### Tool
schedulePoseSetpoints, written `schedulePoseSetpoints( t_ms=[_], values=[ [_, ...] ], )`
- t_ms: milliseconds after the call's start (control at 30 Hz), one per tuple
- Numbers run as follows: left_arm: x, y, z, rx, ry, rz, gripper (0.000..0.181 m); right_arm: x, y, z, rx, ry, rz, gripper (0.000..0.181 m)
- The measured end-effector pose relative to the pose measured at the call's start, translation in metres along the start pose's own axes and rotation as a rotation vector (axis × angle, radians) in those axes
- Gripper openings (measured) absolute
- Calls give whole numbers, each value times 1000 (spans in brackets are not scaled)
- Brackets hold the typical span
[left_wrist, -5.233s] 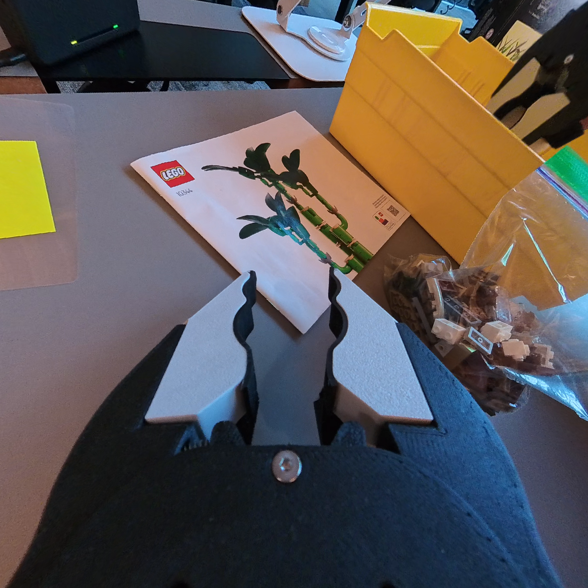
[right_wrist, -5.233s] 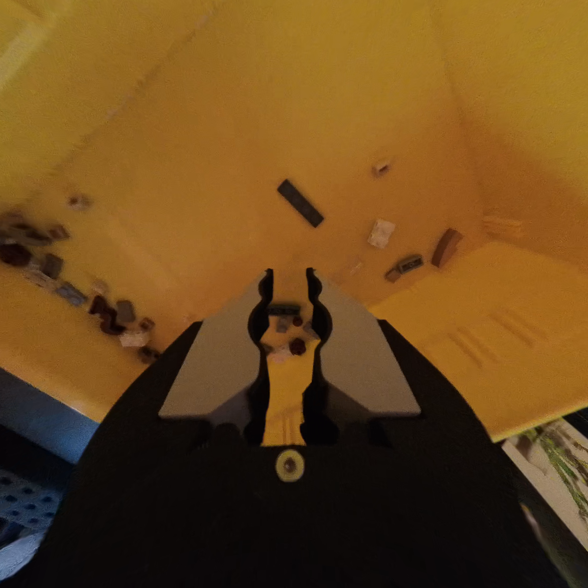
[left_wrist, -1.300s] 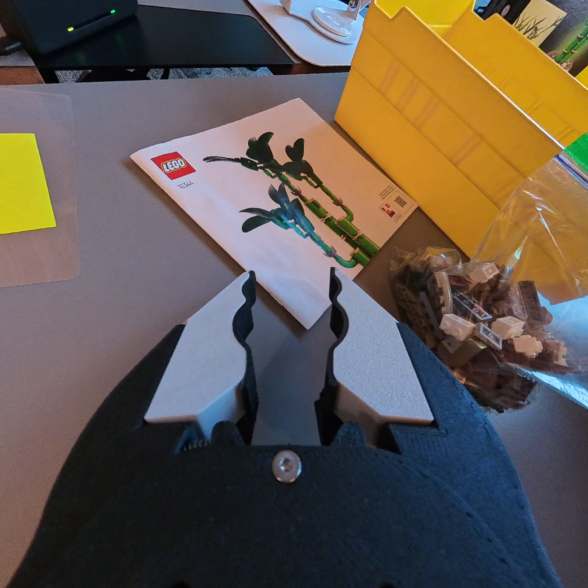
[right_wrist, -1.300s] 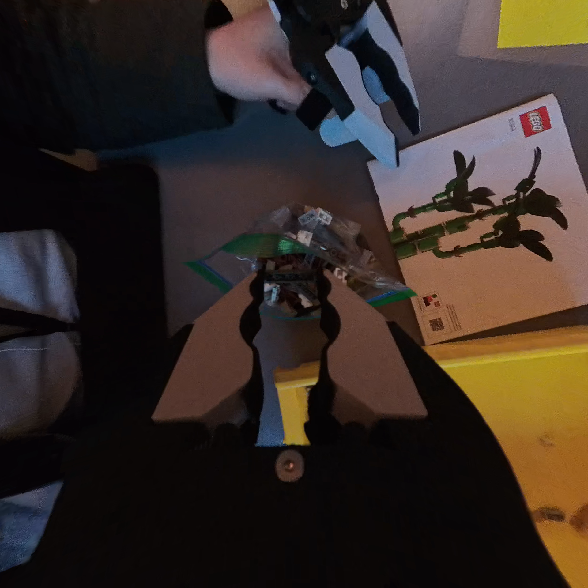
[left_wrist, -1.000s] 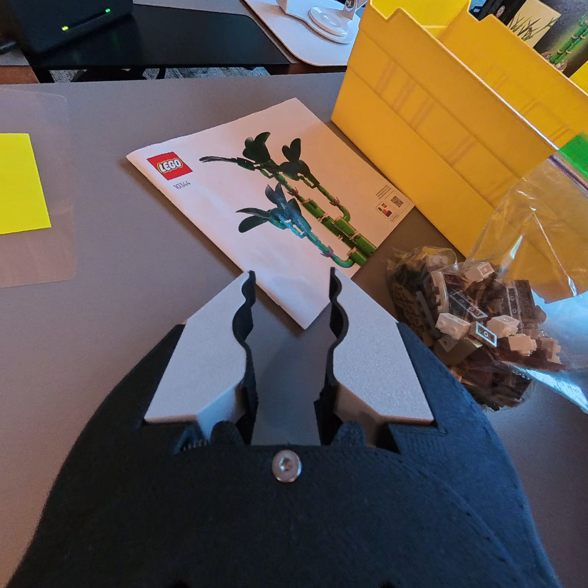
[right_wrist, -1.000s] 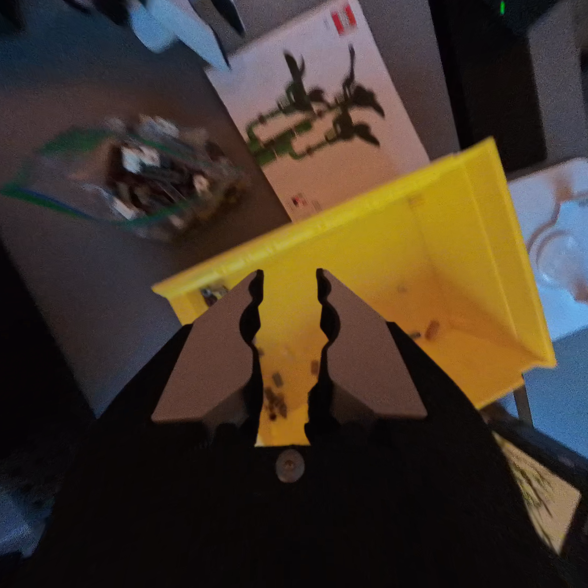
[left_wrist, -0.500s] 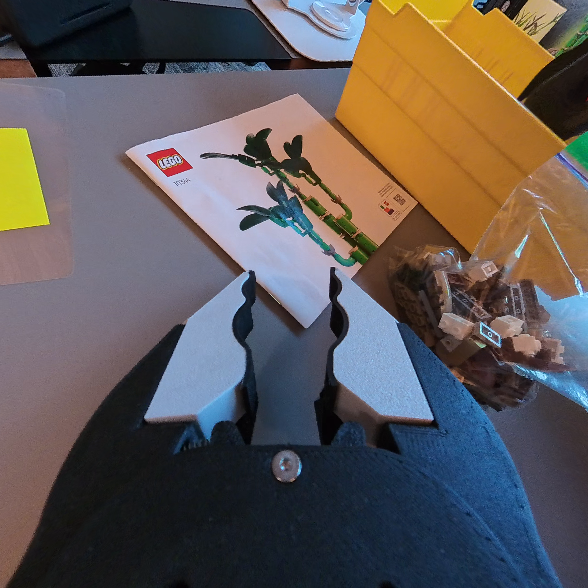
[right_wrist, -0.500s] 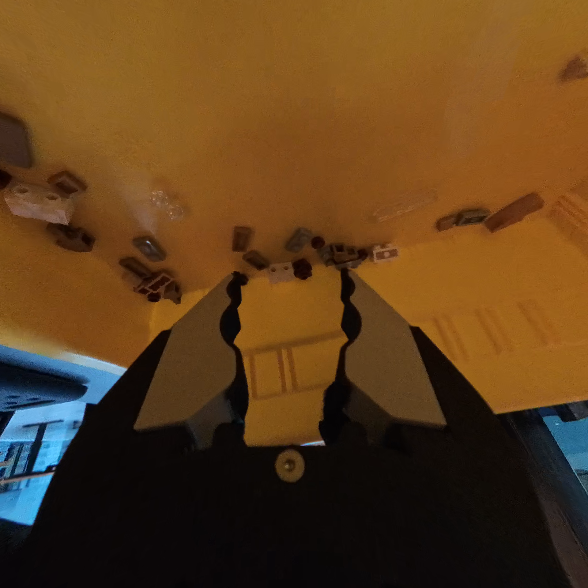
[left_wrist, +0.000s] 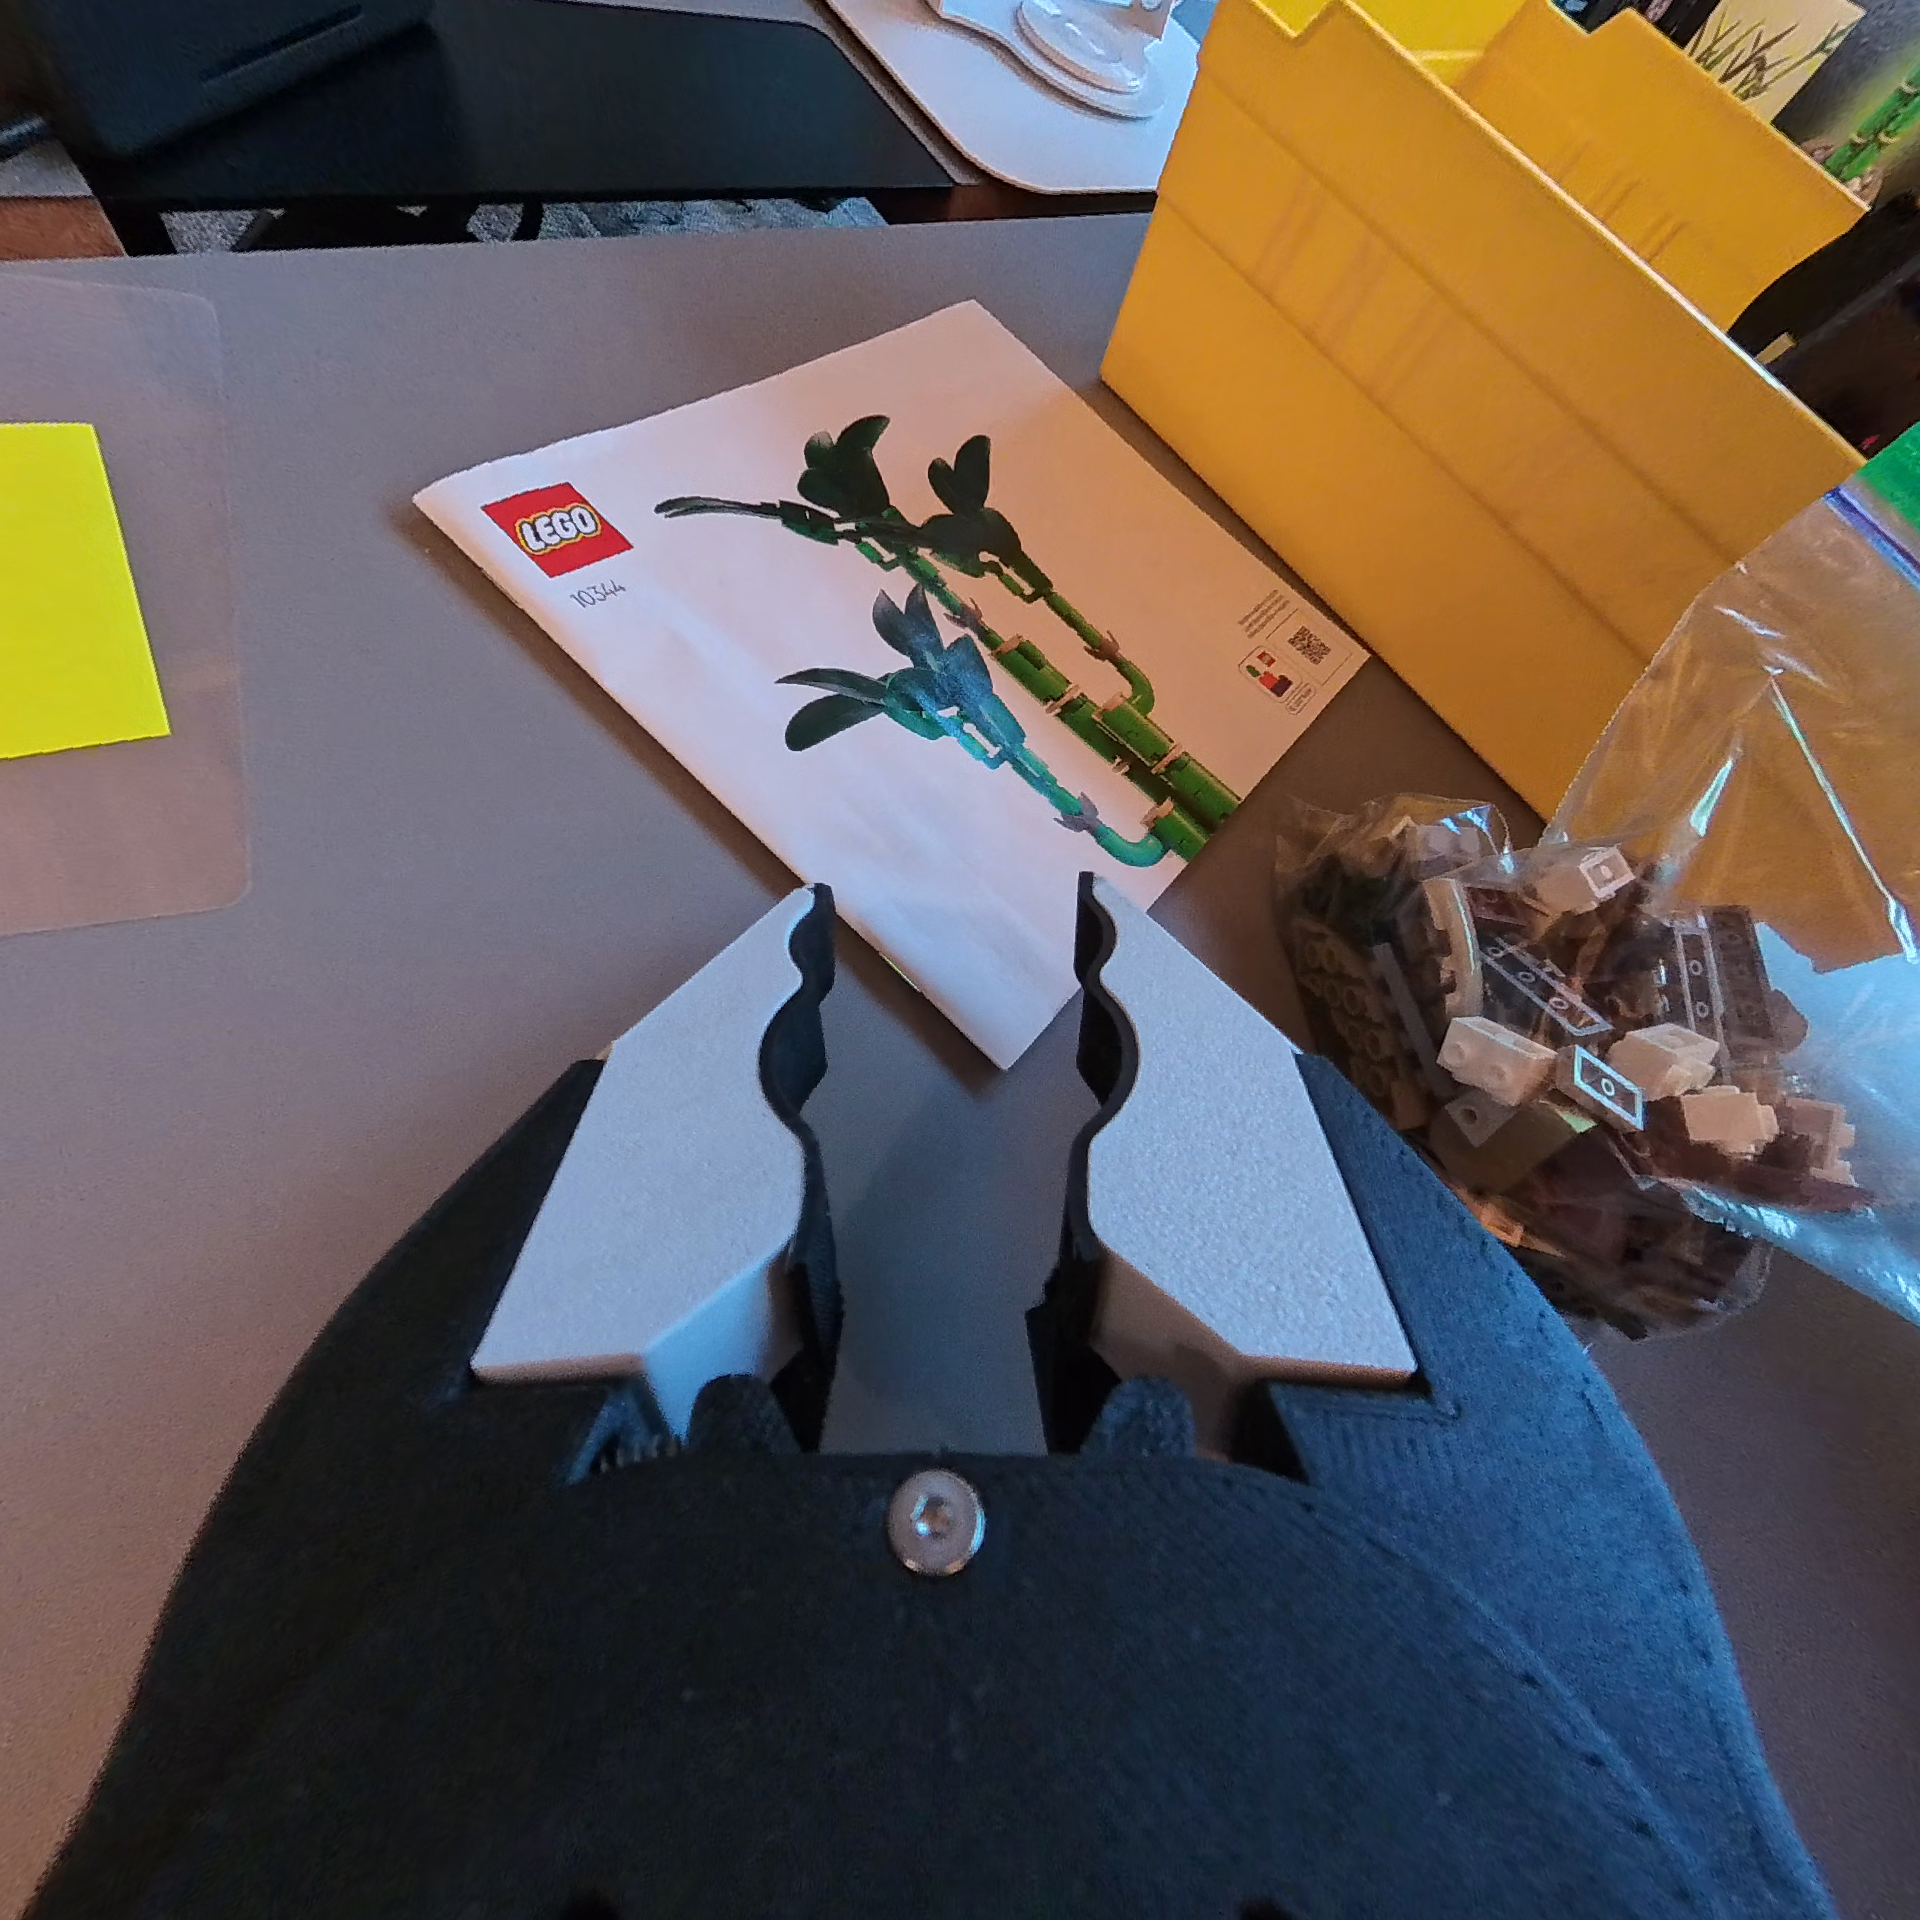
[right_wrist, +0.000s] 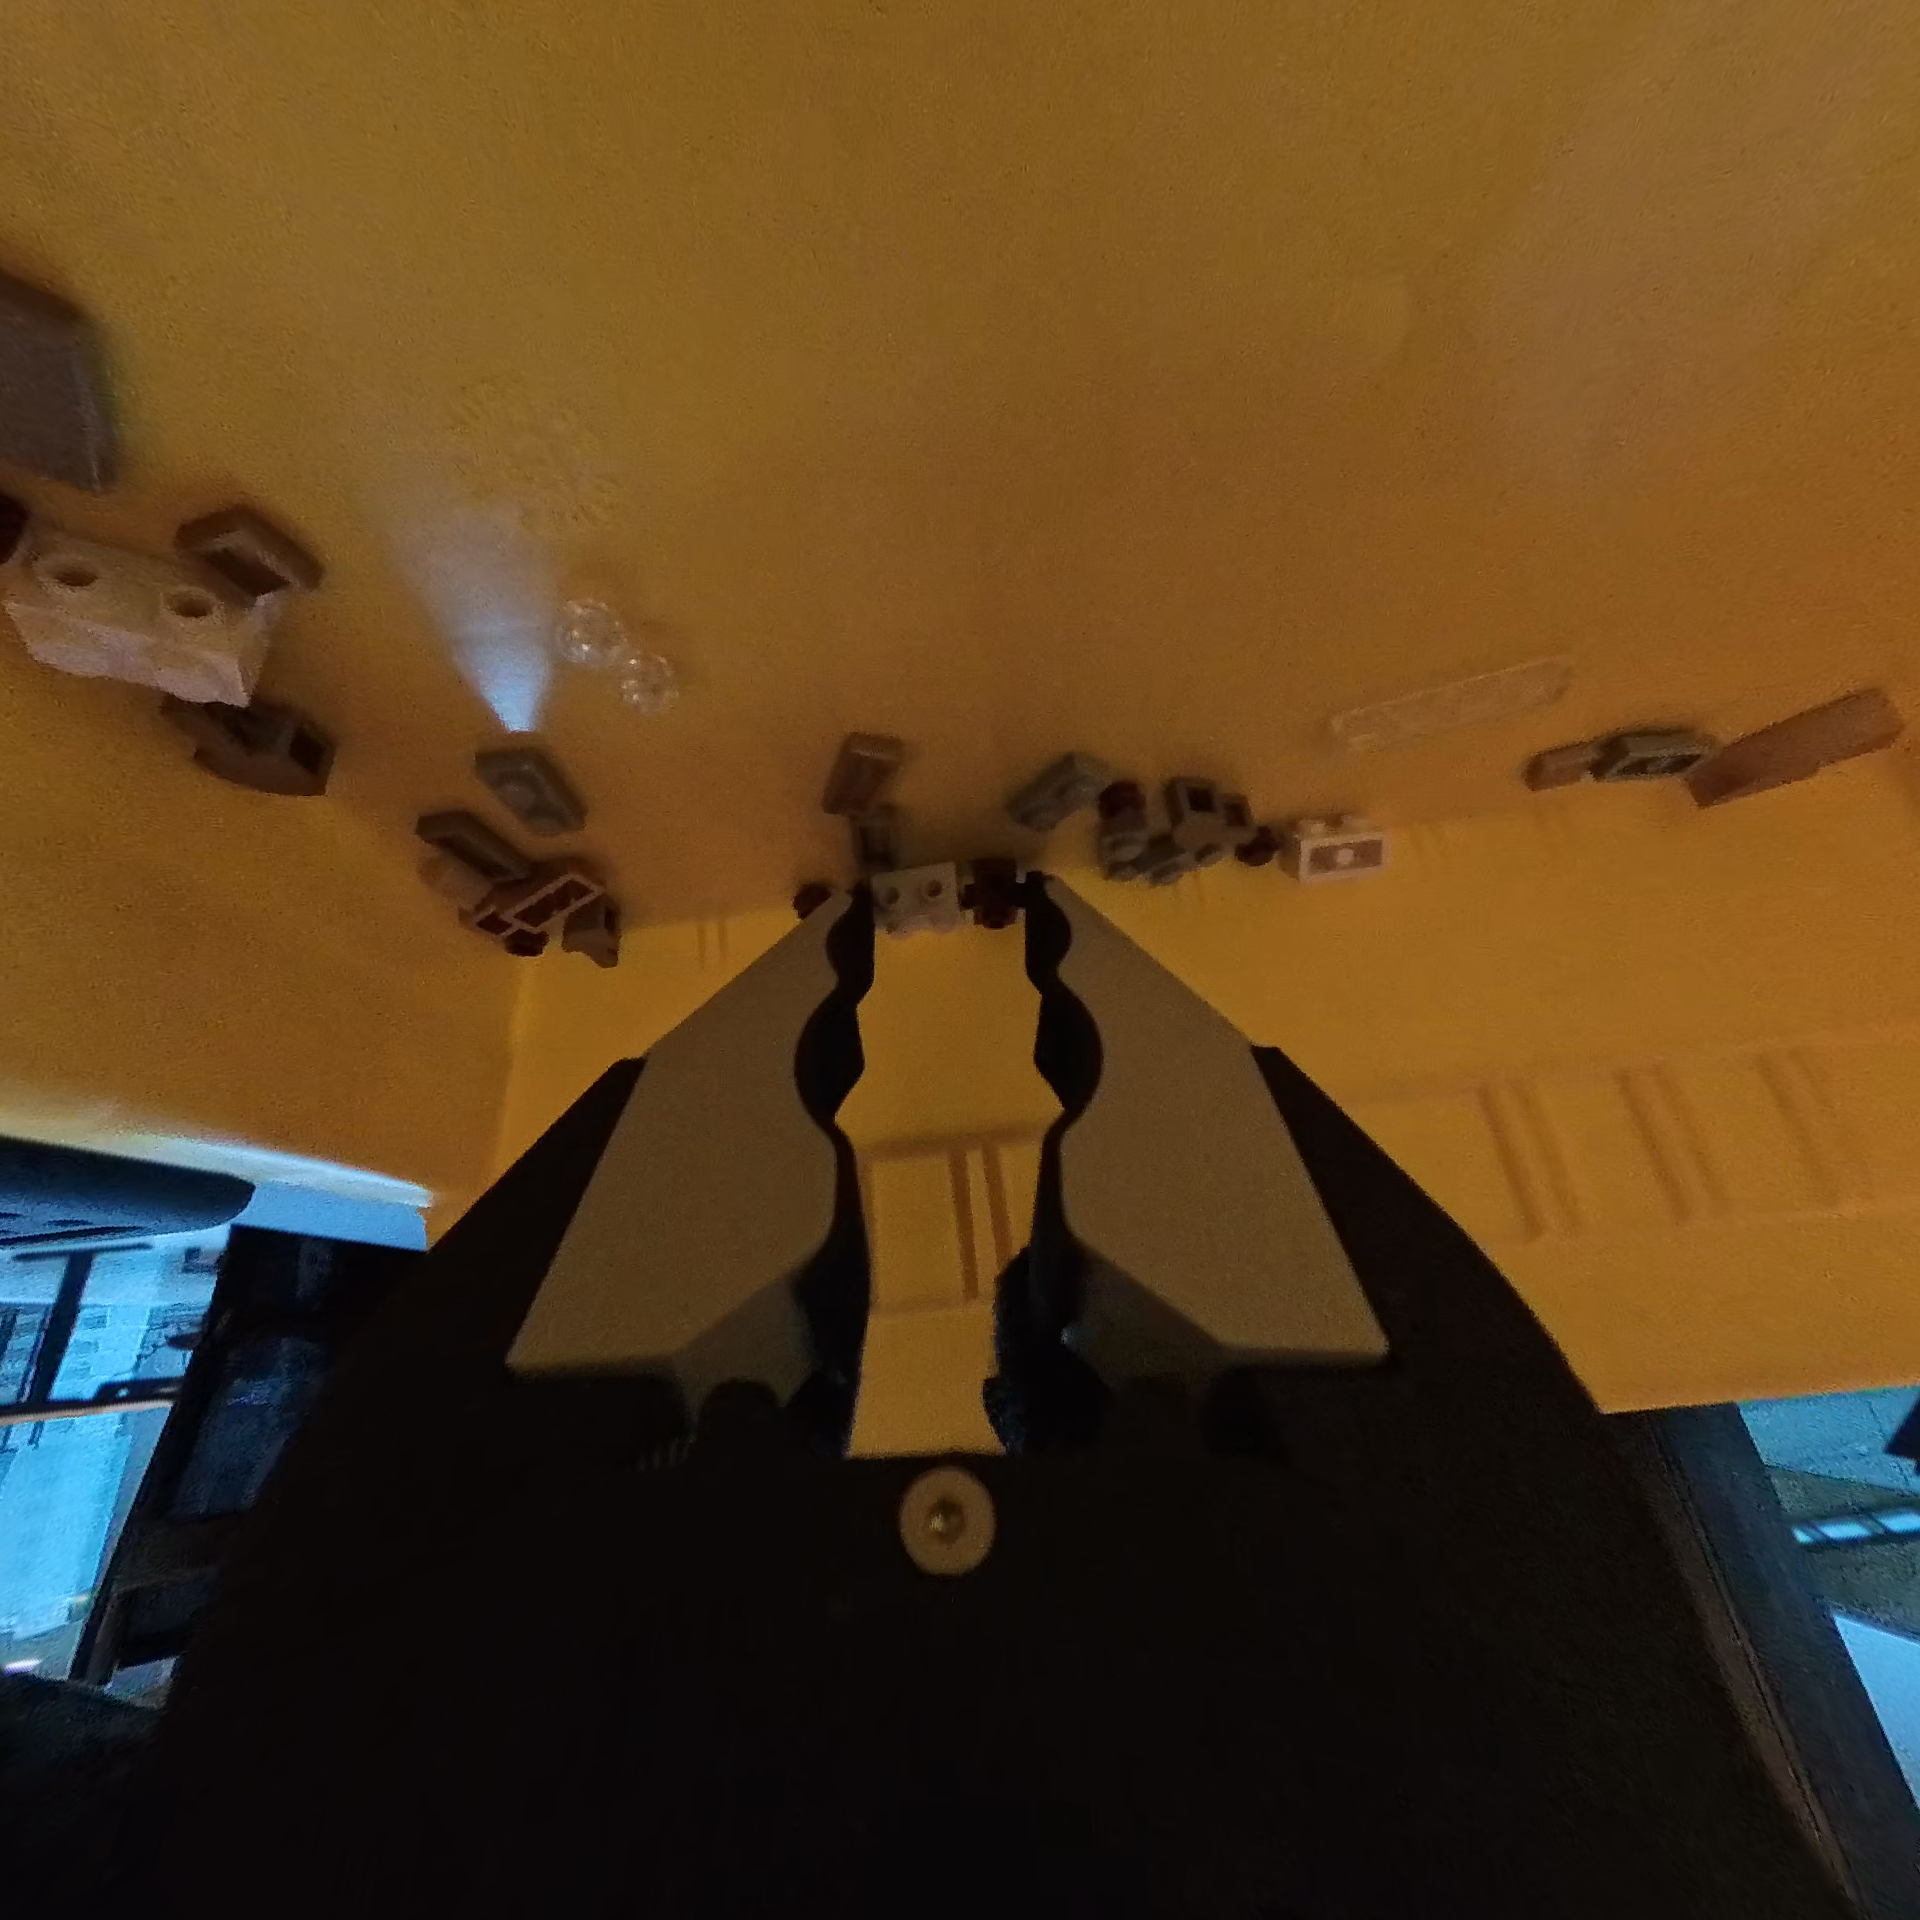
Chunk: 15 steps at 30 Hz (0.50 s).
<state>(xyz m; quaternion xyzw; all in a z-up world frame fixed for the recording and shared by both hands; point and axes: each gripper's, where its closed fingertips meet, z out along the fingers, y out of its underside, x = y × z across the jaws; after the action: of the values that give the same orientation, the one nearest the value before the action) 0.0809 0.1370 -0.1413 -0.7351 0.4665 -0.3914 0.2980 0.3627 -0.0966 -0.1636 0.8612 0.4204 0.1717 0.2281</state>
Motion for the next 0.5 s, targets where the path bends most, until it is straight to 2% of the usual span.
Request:
schedulePoseSetpoints(
  t_ms=[167, 267, 367, 500],
  values=[
    [0, -1, -1, 4, 1, -3, 45, 3, 1, -10, 60, 45, 21, 28],
    [-1, -1, -1, 5, 0, -3, 45, -1, -3, -34, 161, 118, 20, 28],
    [-1, 0, 0, 1, 0, -4, 45, -15, -23, -80, 374, 185, -5, 28],
    [-1, 1, 1, -4, -3, 0, 45, -40, -69, -165, 762, 245, -56, 28]
  ],
)
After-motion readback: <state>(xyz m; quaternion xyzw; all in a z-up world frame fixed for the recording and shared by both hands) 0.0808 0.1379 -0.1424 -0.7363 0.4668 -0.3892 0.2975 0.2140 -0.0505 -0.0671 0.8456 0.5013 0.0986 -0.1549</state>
